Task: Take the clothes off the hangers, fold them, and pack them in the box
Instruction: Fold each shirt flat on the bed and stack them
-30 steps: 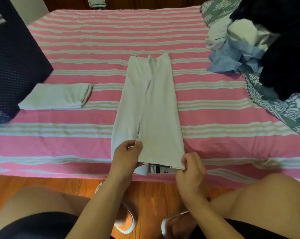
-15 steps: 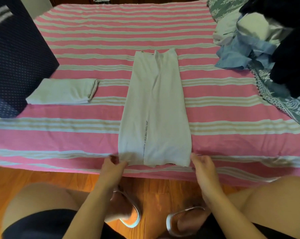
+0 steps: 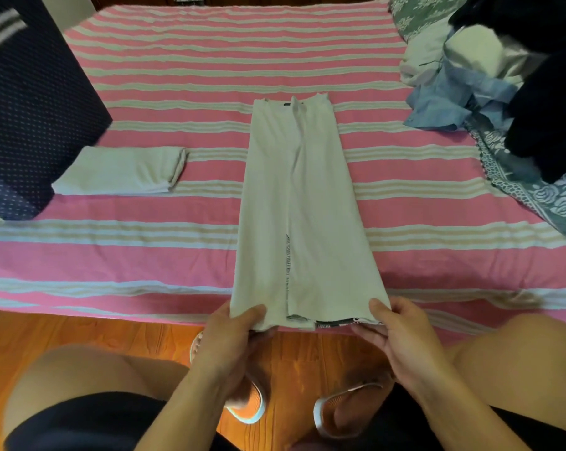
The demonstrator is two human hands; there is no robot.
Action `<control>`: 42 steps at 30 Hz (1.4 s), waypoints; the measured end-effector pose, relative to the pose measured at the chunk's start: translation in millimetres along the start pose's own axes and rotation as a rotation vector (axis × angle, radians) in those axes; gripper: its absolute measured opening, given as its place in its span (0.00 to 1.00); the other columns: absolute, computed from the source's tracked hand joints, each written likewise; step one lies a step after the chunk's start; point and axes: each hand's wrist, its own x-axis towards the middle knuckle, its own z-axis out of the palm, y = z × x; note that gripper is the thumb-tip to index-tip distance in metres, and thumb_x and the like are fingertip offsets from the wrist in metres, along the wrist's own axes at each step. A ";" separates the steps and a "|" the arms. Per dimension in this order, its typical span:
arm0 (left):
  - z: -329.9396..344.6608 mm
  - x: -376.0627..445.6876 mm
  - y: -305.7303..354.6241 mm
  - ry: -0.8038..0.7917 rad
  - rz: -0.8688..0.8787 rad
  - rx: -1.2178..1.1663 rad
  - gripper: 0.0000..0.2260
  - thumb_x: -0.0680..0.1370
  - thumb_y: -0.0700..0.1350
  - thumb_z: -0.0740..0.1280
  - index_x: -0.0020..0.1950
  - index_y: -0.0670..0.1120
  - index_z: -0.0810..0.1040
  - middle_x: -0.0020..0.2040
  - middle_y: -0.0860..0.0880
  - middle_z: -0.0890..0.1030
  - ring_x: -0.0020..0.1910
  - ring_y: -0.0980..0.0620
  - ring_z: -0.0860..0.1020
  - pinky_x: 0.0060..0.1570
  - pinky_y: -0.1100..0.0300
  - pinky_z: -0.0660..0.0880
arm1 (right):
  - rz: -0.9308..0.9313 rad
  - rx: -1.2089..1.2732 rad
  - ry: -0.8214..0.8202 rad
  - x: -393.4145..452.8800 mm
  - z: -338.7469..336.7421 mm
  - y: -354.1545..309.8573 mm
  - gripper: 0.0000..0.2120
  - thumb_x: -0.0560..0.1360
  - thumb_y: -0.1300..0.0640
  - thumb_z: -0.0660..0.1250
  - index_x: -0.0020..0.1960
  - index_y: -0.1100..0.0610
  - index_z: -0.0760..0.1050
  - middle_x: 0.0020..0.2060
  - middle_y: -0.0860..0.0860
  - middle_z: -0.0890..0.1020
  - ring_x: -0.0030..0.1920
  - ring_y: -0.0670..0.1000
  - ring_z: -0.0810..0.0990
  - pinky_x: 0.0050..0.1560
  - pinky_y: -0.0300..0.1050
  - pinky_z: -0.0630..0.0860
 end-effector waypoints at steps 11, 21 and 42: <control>7.0 -53.1 59.1 -0.098 -0.009 0.136 0.27 0.80 0.31 0.63 0.71 0.58 0.66 0.50 0.37 0.86 0.43 0.37 0.86 0.40 0.51 0.83 | 0.090 -0.098 -0.034 -38.3 -15.5 -46.9 0.04 0.79 0.65 0.64 0.50 0.66 0.76 0.33 0.60 0.84 0.29 0.53 0.83 0.27 0.43 0.79; 35.5 56.6 160.0 0.048 0.416 0.079 0.23 0.83 0.45 0.64 0.77 0.50 0.64 0.57 0.44 0.83 0.53 0.44 0.85 0.57 0.48 0.80 | -0.278 -0.161 0.058 80.7 36.3 -156.4 0.06 0.81 0.56 0.64 0.51 0.58 0.77 0.49 0.55 0.82 0.45 0.55 0.83 0.50 0.54 0.80; 12.2 91.1 86.4 -0.096 0.250 0.291 0.08 0.83 0.42 0.65 0.45 0.42 0.77 0.31 0.47 0.72 0.26 0.51 0.69 0.33 0.57 0.65 | -0.283 -0.679 -0.025 98.3 16.3 -102.9 0.11 0.77 0.47 0.72 0.47 0.55 0.84 0.40 0.50 0.86 0.43 0.51 0.84 0.42 0.48 0.76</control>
